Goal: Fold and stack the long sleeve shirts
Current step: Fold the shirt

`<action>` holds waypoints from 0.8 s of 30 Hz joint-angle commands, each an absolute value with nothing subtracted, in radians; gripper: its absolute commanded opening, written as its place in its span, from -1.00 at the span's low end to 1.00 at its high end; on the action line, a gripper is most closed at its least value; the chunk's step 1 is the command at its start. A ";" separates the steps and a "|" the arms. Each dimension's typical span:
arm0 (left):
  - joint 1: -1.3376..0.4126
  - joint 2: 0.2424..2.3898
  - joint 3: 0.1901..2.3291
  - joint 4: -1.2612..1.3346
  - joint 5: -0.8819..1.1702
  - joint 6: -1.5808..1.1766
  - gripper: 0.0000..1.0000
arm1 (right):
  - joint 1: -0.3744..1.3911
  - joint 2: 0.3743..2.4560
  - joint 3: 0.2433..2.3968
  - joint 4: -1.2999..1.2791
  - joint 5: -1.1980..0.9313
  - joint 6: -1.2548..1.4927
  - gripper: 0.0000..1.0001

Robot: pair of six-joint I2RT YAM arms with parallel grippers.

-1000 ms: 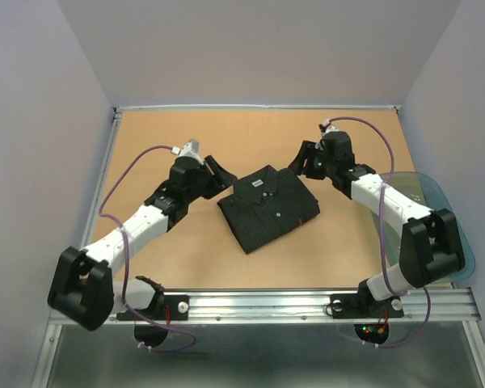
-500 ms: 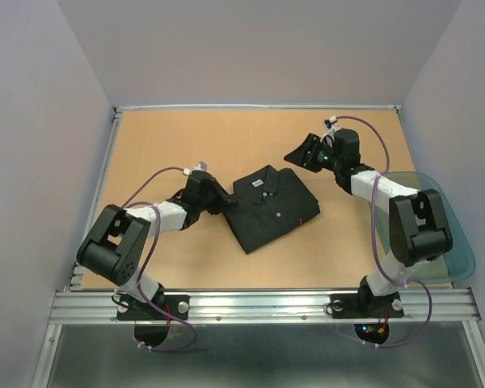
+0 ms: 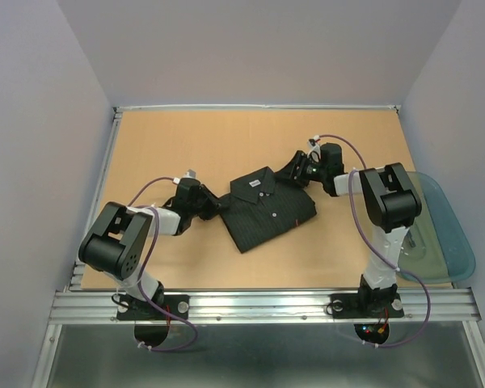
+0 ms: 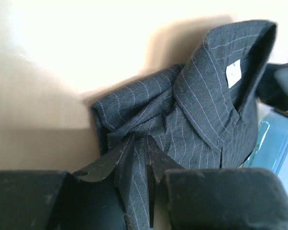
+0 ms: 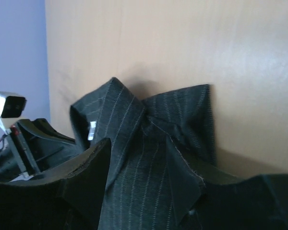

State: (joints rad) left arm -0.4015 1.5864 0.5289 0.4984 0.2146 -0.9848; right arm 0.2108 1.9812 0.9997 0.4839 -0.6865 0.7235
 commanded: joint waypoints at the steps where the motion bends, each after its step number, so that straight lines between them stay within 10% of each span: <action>1: -0.351 1.578 0.485 0.422 0.175 -0.940 -0.46 | 0.212 2.026 1.025 0.598 -0.697 0.724 0.10; 10: -0.264 1.706 0.796 0.240 0.152 -0.712 -0.46 | 0.199 1.907 1.063 0.551 -0.667 0.715 0.10; 18: -0.299 1.447 0.881 0.111 0.147 -0.696 0.18 | 0.239 1.593 0.881 0.517 -0.658 0.769 0.10; 24: -0.463 1.249 0.720 0.101 0.150 -0.793 0.26 | 0.310 1.460 0.656 0.567 -0.626 0.808 0.09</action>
State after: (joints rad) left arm -0.3656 1.3209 0.8108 0.1432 0.1532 -0.7383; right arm 0.2665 1.4826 0.7986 0.5362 -0.6548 0.7712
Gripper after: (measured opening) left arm 0.630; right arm 0.547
